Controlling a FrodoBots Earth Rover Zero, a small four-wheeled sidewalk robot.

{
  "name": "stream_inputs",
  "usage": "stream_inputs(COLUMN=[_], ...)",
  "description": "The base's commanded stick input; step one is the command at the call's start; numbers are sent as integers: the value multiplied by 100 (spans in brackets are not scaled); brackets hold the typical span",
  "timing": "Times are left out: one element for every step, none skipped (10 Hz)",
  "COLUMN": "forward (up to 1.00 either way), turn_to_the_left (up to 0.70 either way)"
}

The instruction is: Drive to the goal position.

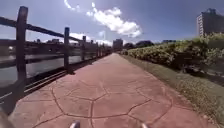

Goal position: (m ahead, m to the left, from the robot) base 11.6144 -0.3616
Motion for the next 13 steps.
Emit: stream_inputs(forward=[85,85,85,85,85,85,85,85,85,85,85,85,85], turn_to_the_left=[-13,-34,-28,0,0,0,0,0,0,0,0,0,-6])
